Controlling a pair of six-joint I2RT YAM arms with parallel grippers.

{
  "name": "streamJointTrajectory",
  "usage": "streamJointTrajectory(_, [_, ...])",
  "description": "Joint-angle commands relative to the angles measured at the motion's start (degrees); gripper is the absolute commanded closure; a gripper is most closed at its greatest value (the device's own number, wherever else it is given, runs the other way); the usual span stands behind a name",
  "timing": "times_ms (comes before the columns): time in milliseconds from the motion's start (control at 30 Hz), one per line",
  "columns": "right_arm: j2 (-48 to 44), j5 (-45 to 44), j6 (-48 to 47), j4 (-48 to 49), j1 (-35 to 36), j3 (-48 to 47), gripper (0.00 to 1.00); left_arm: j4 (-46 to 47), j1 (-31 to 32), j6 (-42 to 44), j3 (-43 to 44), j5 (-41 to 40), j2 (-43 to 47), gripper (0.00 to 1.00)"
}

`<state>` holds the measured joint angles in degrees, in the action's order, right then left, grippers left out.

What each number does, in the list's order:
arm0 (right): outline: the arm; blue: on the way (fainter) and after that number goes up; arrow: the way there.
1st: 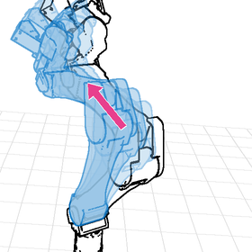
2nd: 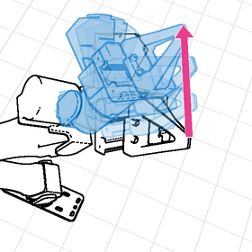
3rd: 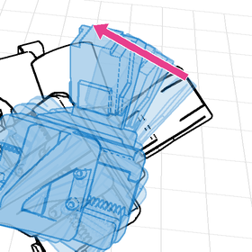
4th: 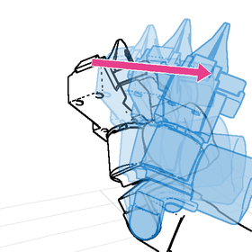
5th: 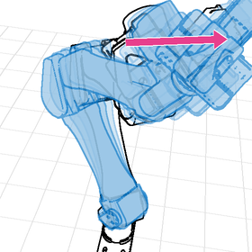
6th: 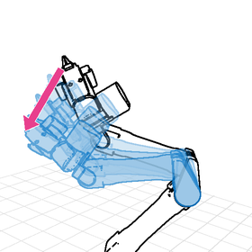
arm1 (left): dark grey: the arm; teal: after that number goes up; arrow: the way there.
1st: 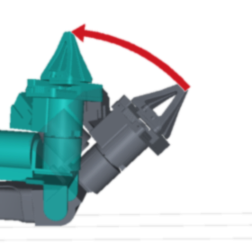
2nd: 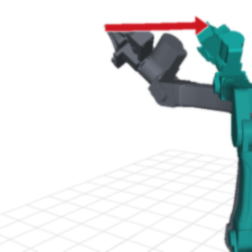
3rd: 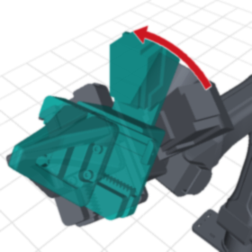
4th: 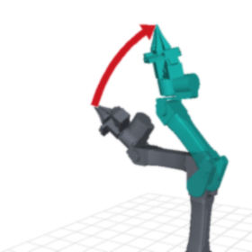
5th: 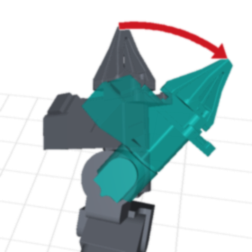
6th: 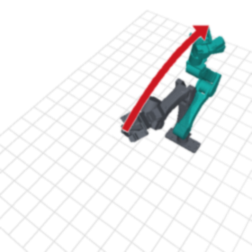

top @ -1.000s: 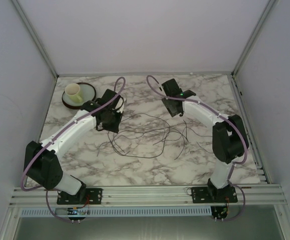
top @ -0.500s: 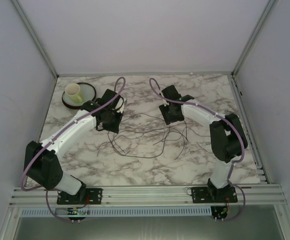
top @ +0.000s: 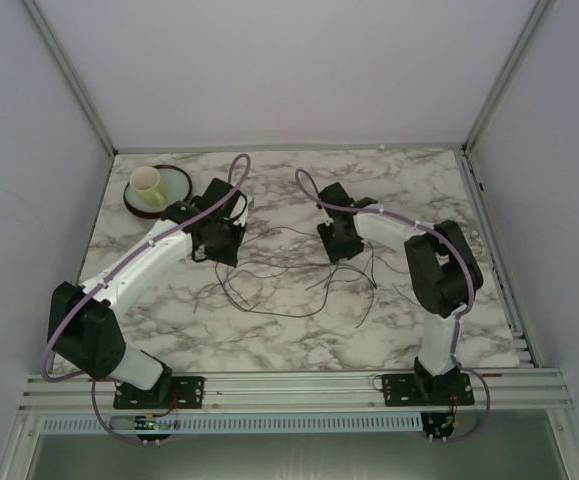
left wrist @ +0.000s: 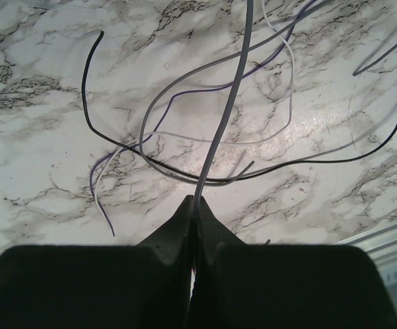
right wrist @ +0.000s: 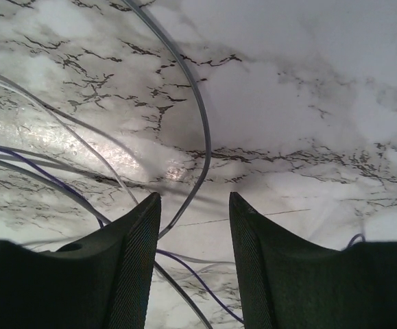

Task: Zip-tie the wires
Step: Straighten the cable at the center of the board.

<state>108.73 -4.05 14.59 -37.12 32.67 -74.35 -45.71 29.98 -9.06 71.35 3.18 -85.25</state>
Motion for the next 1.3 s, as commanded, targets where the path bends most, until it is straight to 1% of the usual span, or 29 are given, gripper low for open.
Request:
streamJointTrajectory(0, [1.10,0.80,1.76,-0.15,1.06,-0.32,0.60,-0.78,-0.35,0.01,0.81,0.58,1.29,1.00])
streamJointTrajectory(167, [1.26,-0.48,1.10,-0.58,1.10,1.23,0.79,-1.11,-0.35,0.41,0.72,-0.07,1.37,1.00])
streamJointTrajectory(233, [1.33,-2.40,0.15,-0.85,0.66,1.07,0.88,-1.62,-0.44,0.97,0.72,-0.38,1.34,1.00])
streamJointTrajectory(333, [1.14,-6.11,-2.43,-1.10,-0.39,-0.88,0.99,-2.81,-1.11,1.94,0.83,-1.34,1.45,1.00])
streamJointTrajectory(500, [1.60,-14.98,-8.95,-1.59,-1.49,-9.67,1.00,-5.22,-2.64,3.58,0.50,-1.89,1.80,1.00])
streamJointTrajectory(633, [2.29,-20.15,-14.88,-2.17,-2.44,-17.82,1.00,-6.60,-3.59,4.84,0.78,-2.30,1.97,1.00])
streamJointTrajectory(733, [2.08,-24.26,-19.20,-2.25,-2.61,-21.26,1.00,-6.48,-3.78,5.46,1.18,-2.18,2.08,1.00])
streamJointTrajectory(833, [0.75,-29.24,-22.86,-2.33,-2.69,-22.28,1.00,-5.90,-3.87,6.16,1.61,-1.11,1.78,1.00])
streamJointTrajectory(933, [-2.12,-35.51,-24.80,-4.51,-2.72,-20.70,1.00,-6.69,-3.83,7.29,2.55,1.34,0.96,1.00])
streamJointTrajectory(1000, [-5.02,-38.61,-24.19,-6.31,-2.83,-17.67,1.00,-7.26,-3.79,7.56,3.11,2.57,0.68,1.00])
streamJointTrajectory(1133, [-11.54,-40.29,-20.96,-7.27,-2.96,-8.07,1.00,-6.90,-3.68,7.69,3.02,5.07,0.83,1.00])
streamJointTrajectory(1267, [-14.18,-40.79,-18.18,-7.00,-3.05,0.52,1.00,-6.49,-3.49,8.31,2.21,6.88,0.04,1.00])
